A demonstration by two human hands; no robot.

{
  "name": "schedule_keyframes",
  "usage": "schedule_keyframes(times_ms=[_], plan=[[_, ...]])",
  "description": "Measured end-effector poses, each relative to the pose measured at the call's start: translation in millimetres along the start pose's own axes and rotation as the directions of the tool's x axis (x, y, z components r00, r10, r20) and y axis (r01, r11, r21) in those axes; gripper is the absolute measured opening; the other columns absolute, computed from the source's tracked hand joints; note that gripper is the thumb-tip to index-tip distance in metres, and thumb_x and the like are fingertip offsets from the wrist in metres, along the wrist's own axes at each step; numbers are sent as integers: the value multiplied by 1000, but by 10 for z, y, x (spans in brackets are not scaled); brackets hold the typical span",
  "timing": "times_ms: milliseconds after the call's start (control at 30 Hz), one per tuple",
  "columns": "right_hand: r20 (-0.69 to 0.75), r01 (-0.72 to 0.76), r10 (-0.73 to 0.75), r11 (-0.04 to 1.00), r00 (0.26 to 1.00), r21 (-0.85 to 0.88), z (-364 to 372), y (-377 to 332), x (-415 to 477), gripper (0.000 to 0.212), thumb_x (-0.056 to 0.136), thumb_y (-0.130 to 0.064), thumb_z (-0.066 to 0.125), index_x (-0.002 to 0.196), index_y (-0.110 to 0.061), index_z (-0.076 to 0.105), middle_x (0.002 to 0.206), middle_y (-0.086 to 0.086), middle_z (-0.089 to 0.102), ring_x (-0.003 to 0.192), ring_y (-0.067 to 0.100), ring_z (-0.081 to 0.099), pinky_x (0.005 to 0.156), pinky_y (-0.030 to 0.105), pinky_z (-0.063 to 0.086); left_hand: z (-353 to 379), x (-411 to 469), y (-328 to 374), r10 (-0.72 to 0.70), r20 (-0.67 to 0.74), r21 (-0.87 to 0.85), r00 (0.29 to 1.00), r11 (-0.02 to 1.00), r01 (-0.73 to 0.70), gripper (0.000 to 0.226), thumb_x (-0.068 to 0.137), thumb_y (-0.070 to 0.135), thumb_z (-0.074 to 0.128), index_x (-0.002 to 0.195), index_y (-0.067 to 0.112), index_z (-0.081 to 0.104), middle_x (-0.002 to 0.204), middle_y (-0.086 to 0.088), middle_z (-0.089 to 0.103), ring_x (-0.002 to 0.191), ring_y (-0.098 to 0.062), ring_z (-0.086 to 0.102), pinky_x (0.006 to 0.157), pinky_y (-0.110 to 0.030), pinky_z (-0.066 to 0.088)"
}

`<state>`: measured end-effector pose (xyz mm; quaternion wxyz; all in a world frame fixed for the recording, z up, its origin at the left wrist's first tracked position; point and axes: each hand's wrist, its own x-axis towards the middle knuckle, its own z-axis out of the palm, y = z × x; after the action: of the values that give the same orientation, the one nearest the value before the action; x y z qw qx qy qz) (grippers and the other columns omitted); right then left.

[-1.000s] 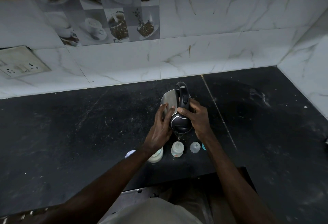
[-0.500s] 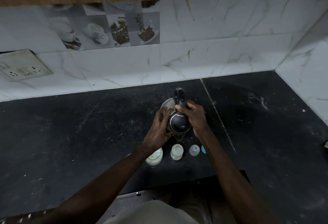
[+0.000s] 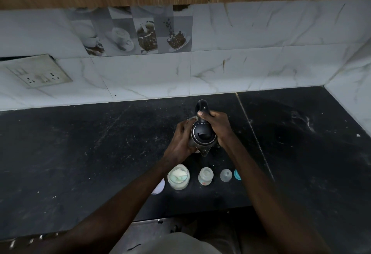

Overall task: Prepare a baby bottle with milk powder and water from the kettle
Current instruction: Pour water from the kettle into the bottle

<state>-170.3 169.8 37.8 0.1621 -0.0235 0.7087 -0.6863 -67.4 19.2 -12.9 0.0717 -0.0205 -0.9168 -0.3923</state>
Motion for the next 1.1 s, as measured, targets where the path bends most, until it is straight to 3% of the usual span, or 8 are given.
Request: schedule_keyframes(times_ms=[233, 467, 567, 667, 800, 967, 1000, 1100], plan=[[49, -75, 79, 995, 996, -71, 211, -77, 411, 30, 86, -35, 83, 89, -5, 81, 87, 14, 80, 76, 22, 76, 77, 37, 62, -246, 242, -154, -141, 58, -61, 988, 988, 144, 123, 64, 25, 99, 164, 24, 26, 155, -13, 38, 143, -25, 37, 117, -33, 39], [73, -125, 133, 986, 988, -107, 362, -191, 760, 36, 88, -36, 83, 62, -17, 68, 67, 2, 71, 61, 15, 68, 62, 28, 57, -432, 512, -303, -166, 56, -31, 985, 985, 168, 121, 61, 19, 99, 163, 18, 32, 161, -5, 44, 143, -28, 37, 118, -41, 36], [109, -157, 169, 981, 980, -109, 428, -219, 906, 32, 87, -38, 83, 79, -8, 74, 80, 11, 75, 70, 22, 72, 73, 36, 61, -478, 610, -373, -192, 30, -40, 981, 980, 193, 121, 59, 20, 99, 161, 21, 35, 159, -3, 46, 142, -26, 39, 119, -41, 37], [138, -173, 187, 979, 973, -104, 470, -238, 1036, 31, 87, -35, 83, 88, -5, 77, 86, 13, 79, 73, 21, 74, 75, 35, 62, -517, 723, -456, -188, 33, -39, 982, 981, 190, 122, 55, 28, 100, 160, 27, 38, 157, 0, 49, 140, -23, 42, 117, -42, 39], [144, -198, 206, 978, 968, -65, 491, -197, 1229, 40, 87, -31, 84, 97, 7, 77, 89, 17, 79, 79, 27, 75, 82, 40, 62, -593, 906, -506, -168, 67, -16, 983, 985, 169, 121, 57, 25, 102, 159, 22, 39, 158, 0, 50, 139, -16, 43, 116, -29, 31], [121, -206, 220, 971, 968, -120, 499, -194, 1398, 36, 87, -34, 83, 90, 2, 76, 75, 10, 77, 64, 19, 73, 66, 28, 58, -664, 1018, -561, -160, 99, -87, 982, 982, 169, 110, 57, 14, 102, 153, 22, 48, 133, 20, 53, 118, 14, 43, 90, 7, 28], [115, -208, 221, 971, 968, -116, 493, -188, 1417, 35, 87, -34, 83, 87, 0, 75, 73, 8, 76, 63, 18, 72, 65, 27, 57, -658, 1038, -583, -160, 104, -89, 982, 982, 169, 110, 57, 14, 102, 153, 22, 48, 130, 23, 52, 116, 17, 42, 87, 9, 28], [100, -214, 226, 970, 969, -117, 472, -171, 1494, 35, 87, -35, 84, 80, -3, 74, 73, 8, 76, 66, 20, 73, 67, 29, 57, -649, 1098, -590, -175, 131, -77, 976, 980, 186, 116, 57, 23, 103, 156, 28, 44, 140, 18, 56, 122, 8, 49, 96, -7, 41]])
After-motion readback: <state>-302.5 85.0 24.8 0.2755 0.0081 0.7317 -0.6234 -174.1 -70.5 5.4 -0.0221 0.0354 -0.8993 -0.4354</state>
